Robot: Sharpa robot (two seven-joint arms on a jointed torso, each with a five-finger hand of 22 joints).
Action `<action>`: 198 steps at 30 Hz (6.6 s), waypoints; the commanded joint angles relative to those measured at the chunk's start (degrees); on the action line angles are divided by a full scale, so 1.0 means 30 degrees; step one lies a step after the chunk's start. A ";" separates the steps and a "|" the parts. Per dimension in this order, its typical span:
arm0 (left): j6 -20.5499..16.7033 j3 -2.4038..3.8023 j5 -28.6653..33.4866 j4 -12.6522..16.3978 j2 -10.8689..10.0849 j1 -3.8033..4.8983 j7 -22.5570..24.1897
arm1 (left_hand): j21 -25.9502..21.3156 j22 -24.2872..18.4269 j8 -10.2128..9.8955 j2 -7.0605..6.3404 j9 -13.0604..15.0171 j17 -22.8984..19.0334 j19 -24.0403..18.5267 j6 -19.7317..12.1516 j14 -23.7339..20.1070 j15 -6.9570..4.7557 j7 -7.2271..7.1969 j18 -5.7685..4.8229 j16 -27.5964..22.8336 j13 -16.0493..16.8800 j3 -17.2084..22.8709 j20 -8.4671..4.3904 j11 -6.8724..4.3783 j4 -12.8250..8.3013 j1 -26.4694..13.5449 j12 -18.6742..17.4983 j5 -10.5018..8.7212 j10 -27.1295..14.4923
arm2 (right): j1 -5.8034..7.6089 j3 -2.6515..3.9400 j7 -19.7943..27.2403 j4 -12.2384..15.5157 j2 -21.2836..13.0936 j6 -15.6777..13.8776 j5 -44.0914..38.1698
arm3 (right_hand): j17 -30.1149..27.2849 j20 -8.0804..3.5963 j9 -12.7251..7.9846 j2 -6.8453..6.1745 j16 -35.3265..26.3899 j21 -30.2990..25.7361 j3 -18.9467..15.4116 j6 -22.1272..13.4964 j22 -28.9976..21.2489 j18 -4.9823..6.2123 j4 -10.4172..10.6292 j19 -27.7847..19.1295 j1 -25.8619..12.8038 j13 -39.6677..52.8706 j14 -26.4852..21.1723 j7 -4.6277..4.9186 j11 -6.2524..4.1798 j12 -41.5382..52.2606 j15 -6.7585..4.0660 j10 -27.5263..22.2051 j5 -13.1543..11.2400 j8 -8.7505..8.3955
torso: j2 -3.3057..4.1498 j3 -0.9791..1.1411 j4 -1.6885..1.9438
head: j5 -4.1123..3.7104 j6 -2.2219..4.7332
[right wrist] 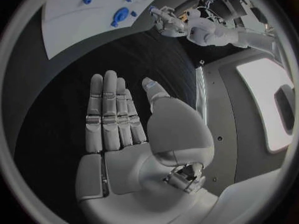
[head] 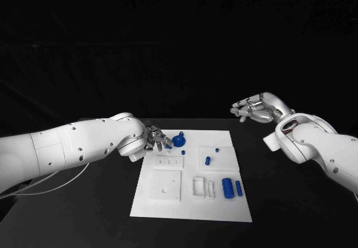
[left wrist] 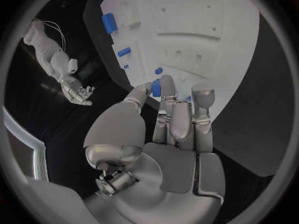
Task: Assemble the parts on the task board
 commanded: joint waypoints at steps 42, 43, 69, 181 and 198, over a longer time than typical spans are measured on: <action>-0.0681 -0.0655 -0.2204 -0.0058 0.1002 -0.0657 -0.0781 | 0.0613 0.1234 -0.0041 0.0181 0.2406 0.0116 0.0109 0.0971 0.0211 0.0096 -0.0776 0.0045 0.0400 0.0008 0.1757 0.0117 -0.0403 -0.1895 0.0395 0.0106 -0.0321 0.0722 | 0.0329 0.0041 0.2390 -0.0393 0.0436 0.0093 0.2929 | -0.6079 0.0756 0.0025 -0.0525 -0.2909 0.2824 0.2826 0.0211 -1.2143 -0.0124 -0.0426 -0.0883 -0.0356 -0.1386 0.0125 0.0085 0.0299 -0.1621 0.0646 0.0119 0.0530 0.0015 | 0.0017 0.0003 0.0082 | 0.0101 -0.0700; -0.0675 -0.0655 -0.2207 -0.0085 0.1010 -0.0676 -0.0764 | 0.0586 0.1224 -0.0044 0.0189 0.2395 0.0103 0.0094 0.0969 0.0206 0.0106 -0.0771 0.0054 0.0390 0.0004 0.1762 0.0131 -0.0403 -0.1905 0.0430 0.0096 -0.0352 0.0714 | 0.0329 0.0041 0.2397 -0.0406 0.0440 0.0118 0.2887 | -0.6253 0.0759 0.0021 -0.0532 -0.2915 0.2854 0.2920 0.0216 -1.2224 -0.0112 -0.0513 -0.0875 -0.0400 -0.1386 0.0164 0.0080 0.0301 -0.1620 0.0642 0.0112 0.0532 0.0004 | 0.0017 0.0006 0.0083 | 0.0099 -0.0691; 0.0786 -0.0651 -0.2258 -0.0318 0.1106 -0.1012 -0.0691 | 0.0475 0.1194 -0.0126 0.0175 0.2098 0.0030 0.0033 0.1018 0.0182 0.0133 -0.0747 0.0127 0.0366 0.0000 0.1690 0.0184 -0.0382 -0.1849 0.0592 0.0035 -0.0410 0.0692 | 0.0321 0.0039 0.2031 -0.0668 0.0675 0.0457 0.1951 | -0.7380 0.0752 0.0025 -0.0520 -0.2909 0.3119 0.3502 0.0128 -1.2841 -0.0093 -0.0938 -0.0874 -0.0708 -0.1389 0.0412 0.0112 0.0322 -0.1624 0.0657 0.0047 0.0783 0.0015 | 0.0028 0.0028 0.0114 | -0.0048 -0.0832; 0.1597 -0.0642 -0.3040 -0.1342 0.1943 -0.1163 -0.0418 | -0.0792 0.0969 -0.0002 -0.2162 0.1470 -0.0774 -0.0091 0.1320 -0.0005 0.0097 -0.0910 -0.0130 -0.0341 -0.0070 -0.1634 0.0101 -0.0305 0.3531 -0.0338 0.0106 -0.7385 0.0539 | 0.0207 0.0037 0.1772 -0.0933 0.1058 0.0910 0.1876 | -0.7938 0.0898 0.0025 -0.0601 -0.2917 0.3099 0.3049 -0.0041 -1.3369 -0.0143 -0.0687 -0.1140 -0.0844 -0.1386 0.0159 0.0157 0.0431 -0.1622 0.0802 -0.0243 0.0972 0.0013 | 0.0046 0.0056 0.0152 | -0.0151 -0.0984; 0.1329 -0.0639 -0.2820 -0.1650 0.1894 -0.1204 -0.0286 | -0.1060 0.0973 0.0055 -0.2994 0.1511 -0.0856 -0.0061 0.1308 -0.0057 0.0095 -0.0840 -0.0129 -0.0356 -0.0089 -0.1344 0.0096 -0.0271 0.5358 0.0008 0.0198 -0.7924 0.0433 | 0.0173 0.0037 0.1600 -0.1047 0.1104 0.1026 0.2388 | -0.7905 0.0965 0.0027 -0.0486 -0.2904 0.2987 0.2326 -0.0155 -1.3405 -0.0122 -0.0510 -0.1149 -0.0903 -0.1384 0.0076 0.0177 0.0467 -0.1624 0.0844 -0.0301 0.0926 0.0019 | 0.0048 0.0066 0.0148 | -0.0137 -0.1014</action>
